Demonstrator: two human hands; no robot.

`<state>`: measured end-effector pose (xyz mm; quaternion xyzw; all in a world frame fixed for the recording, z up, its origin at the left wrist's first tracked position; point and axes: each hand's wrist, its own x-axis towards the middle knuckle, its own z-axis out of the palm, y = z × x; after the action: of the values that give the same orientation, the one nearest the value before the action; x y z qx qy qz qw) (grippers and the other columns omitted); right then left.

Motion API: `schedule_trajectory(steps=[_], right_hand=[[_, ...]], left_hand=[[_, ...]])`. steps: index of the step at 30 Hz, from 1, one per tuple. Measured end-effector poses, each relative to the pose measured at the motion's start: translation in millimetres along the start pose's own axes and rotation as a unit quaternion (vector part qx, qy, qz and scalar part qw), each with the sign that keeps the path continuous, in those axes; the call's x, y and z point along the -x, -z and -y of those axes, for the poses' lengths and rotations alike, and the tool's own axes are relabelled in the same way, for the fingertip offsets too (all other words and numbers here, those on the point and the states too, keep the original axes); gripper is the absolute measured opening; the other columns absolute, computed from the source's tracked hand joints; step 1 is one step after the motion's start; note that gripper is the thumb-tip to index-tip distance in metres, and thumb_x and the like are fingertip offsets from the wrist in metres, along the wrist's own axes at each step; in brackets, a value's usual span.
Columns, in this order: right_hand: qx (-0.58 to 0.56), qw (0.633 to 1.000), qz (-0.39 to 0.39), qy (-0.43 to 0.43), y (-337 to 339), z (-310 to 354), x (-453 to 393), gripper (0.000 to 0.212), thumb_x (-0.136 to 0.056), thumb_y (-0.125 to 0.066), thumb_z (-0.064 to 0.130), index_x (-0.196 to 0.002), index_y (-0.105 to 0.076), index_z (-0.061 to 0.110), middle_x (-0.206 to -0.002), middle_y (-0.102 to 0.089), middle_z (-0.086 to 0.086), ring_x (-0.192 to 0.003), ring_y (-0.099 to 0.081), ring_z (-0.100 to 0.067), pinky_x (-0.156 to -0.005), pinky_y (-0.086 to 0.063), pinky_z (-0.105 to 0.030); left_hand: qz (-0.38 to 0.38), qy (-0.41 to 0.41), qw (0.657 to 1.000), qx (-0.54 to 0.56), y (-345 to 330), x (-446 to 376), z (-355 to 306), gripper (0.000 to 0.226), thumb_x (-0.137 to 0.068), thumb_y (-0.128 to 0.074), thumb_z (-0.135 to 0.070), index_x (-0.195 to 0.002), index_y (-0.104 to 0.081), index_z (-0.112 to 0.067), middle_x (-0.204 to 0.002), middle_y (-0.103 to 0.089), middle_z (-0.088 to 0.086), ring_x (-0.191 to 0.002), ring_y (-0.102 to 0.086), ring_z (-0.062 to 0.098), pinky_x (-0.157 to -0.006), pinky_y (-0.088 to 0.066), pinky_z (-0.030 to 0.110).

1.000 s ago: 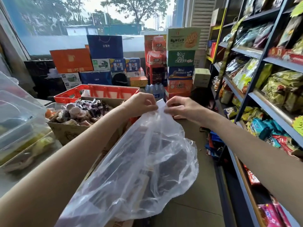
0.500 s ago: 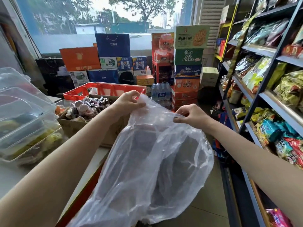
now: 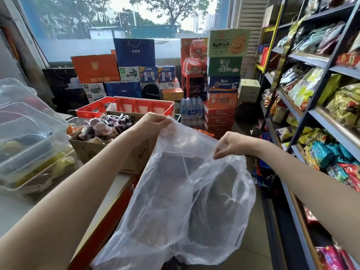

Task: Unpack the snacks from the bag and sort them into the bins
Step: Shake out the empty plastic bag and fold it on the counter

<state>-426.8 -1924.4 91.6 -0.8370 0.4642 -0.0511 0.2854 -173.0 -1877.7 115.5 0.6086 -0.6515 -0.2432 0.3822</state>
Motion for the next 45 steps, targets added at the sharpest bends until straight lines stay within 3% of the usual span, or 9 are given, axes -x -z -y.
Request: schedule_trajectory(steps=[5, 12, 17, 20, 25, 30, 34, 40, 45], right_hand=[[-0.011, 0.993, -0.114, 0.003, -3, 3, -6, 0.007, -0.078, -0.076, 0.021, -0.075, -0.070, 0.018, -0.080, -0.064, 0.007, -0.079, -0.060, -0.007, -0.067, -0.045, -0.016], [0.091, 0.994, -0.030, -0.049, -17, -13, -8, 0.017, -0.077, -0.074, 0.021, -0.071, -0.069, 0.036, -0.081, -0.066, 0.017, -0.093, -0.061, -0.011, -0.093, -0.047, -0.035], [0.130, 0.986, -0.105, -0.010, -11, -10, -1, 0.011, -0.083, -0.070, 0.022, -0.093, -0.073, 0.017, -0.074, -0.057, 0.013, -0.085, -0.058, -0.010, -0.050, -0.032, -0.002], [0.050, 0.990, -0.119, 0.064, -13, 9, 1, 0.017, -0.082, -0.071, 0.024, -0.095, -0.073, 0.013, -0.073, -0.054, 0.016, -0.078, -0.050, -0.003, -0.056, -0.035, 0.001], [0.172, 0.985, 0.013, 0.028, -14, 10, 6, 0.023, -0.081, -0.072, 0.028, -0.101, -0.070, 0.017, -0.094, -0.059, 0.006, -0.093, -0.053, -0.012, -0.074, -0.039, -0.020], [0.346, 0.926, -0.009, -0.149, -2, -46, 17, 0.016, -0.086, -0.058, 0.012, -0.087, -0.070, 0.022, -0.095, -0.065, 0.004, -0.111, -0.054, -0.021, -0.098, -0.029, -0.043], [0.242, 0.960, -0.124, -0.062, 3, -47, 15, 0.021, -0.084, -0.061, 0.015, -0.072, -0.060, 0.031, -0.087, -0.065, 0.007, -0.101, -0.054, -0.021, -0.090, -0.036, -0.037], [-0.017, 0.976, -0.182, 0.117, 4, 15, 3, 0.013, -0.083, -0.065, 0.002, -0.087, -0.061, 0.013, -0.082, -0.061, 0.002, -0.079, -0.057, -0.011, -0.065, -0.042, -0.002], [0.161, 0.942, -0.293, 0.033, 29, 23, 5, 0.038, -0.082, -0.069, 0.032, -0.115, -0.059, 0.018, -0.124, -0.049, -0.006, -0.123, -0.038, -0.026, -0.105, -0.027, -0.044]], left_hand=[[0.030, -0.035, 0.999, 0.008, 1, -2, 4, 0.038, -0.087, -0.063, -0.011, -0.125, -0.057, -0.010, -0.098, -0.064, 0.002, -0.089, -0.061, 0.014, -0.070, -0.049, 0.009], [0.052, -0.115, 0.937, -0.327, 6, -20, -10, 0.018, -0.082, -0.070, -0.015, -0.099, -0.070, -0.016, -0.097, -0.069, 0.004, -0.082, -0.060, 0.013, -0.088, -0.052, 0.036], [0.092, -0.052, 0.881, -0.461, 2, -12, 8, 0.047, -0.090, -0.062, -0.020, -0.134, -0.048, -0.028, -0.121, -0.063, -0.003, -0.115, -0.055, 0.019, -0.102, -0.030, 0.041], [0.205, -0.048, 0.873, -0.441, -29, -9, 1, 0.075, -0.083, -0.068, -0.039, -0.145, -0.027, -0.033, -0.135, -0.053, -0.008, -0.129, -0.043, 0.018, -0.105, -0.024, 0.044], [0.187, -0.079, 0.869, -0.451, -47, -9, -2, 0.011, -0.080, -0.071, -0.029, -0.086, -0.063, -0.026, -0.078, -0.055, -0.008, -0.102, -0.056, 0.021, -0.084, -0.031, 0.032], [0.152, -0.022, 0.831, -0.535, -12, -7, 19, 0.010, -0.078, -0.072, -0.022, -0.085, -0.064, -0.026, -0.093, -0.062, -0.002, -0.103, -0.057, 0.021, -0.092, -0.032, 0.035], [0.173, 0.029, 0.846, -0.504, -1, 0, 40, 0.013, -0.075, -0.074, -0.025, -0.081, -0.062, -0.028, -0.087, -0.058, -0.002, -0.090, -0.054, 0.020, -0.084, -0.038, 0.033], [0.194, 0.027, 0.891, -0.409, -33, 4, 37, 0.068, -0.077, -0.074, -0.039, -0.135, -0.043, -0.022, -0.128, -0.056, 0.007, -0.119, -0.050, 0.027, -0.098, -0.041, 0.039], [0.090, 0.026, 0.923, -0.373, -36, 5, 46, 0.010, -0.084, -0.065, -0.036, -0.083, -0.064, -0.026, -0.100, -0.068, 0.007, -0.100, -0.061, 0.028, -0.078, -0.042, 0.030]])
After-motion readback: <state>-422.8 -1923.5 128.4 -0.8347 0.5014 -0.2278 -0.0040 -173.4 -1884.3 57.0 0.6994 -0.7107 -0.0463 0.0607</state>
